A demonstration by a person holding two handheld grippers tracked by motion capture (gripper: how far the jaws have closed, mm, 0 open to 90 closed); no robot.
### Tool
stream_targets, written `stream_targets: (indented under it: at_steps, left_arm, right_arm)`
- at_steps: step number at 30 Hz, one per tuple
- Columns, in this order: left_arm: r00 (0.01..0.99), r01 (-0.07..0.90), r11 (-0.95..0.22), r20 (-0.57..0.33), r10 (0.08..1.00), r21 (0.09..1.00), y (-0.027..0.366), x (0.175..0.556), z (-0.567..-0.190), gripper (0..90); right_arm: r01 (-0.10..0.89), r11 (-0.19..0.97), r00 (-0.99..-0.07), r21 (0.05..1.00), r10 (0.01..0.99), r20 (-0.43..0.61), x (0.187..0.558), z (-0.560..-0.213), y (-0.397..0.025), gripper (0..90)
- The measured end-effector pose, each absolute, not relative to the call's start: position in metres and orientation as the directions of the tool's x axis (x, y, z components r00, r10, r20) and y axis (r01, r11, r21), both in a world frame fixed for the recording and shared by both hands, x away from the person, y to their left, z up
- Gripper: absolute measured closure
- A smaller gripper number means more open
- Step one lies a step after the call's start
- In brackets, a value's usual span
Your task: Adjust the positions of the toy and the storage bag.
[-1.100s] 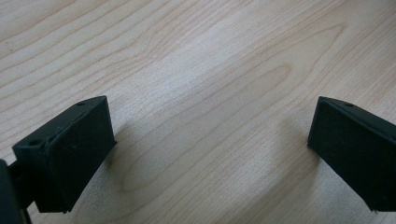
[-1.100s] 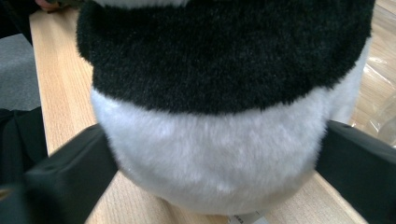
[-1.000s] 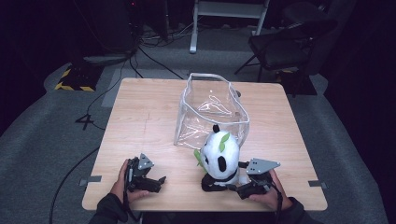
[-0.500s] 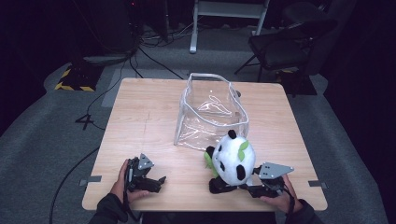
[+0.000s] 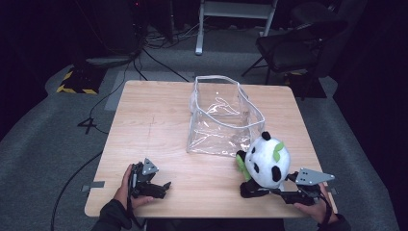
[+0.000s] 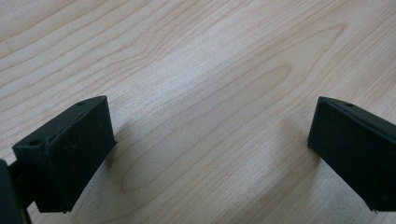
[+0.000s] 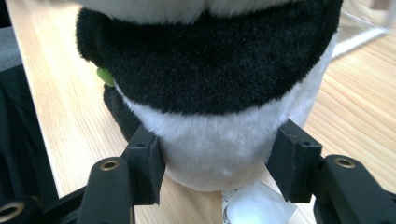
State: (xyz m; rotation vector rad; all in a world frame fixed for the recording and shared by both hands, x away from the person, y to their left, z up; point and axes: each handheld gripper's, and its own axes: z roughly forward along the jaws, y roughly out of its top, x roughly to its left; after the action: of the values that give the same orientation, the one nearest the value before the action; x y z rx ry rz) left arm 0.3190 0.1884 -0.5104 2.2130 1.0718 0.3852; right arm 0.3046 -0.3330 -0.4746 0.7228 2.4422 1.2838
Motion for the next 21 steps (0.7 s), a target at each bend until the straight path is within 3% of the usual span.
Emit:
stream_targets:
  at_steps: [21]
  left_arm:
    - [0.623, 0.593, -0.459, -0.016, 0.782, 0.661, 0.188, 0.319, -0.511, 0.5]
  right_arm:
    - [0.367, 0.401, -0.728, 0.839, 0.685, -0.009, 0.289, -0.475, -0.398, 43.3]
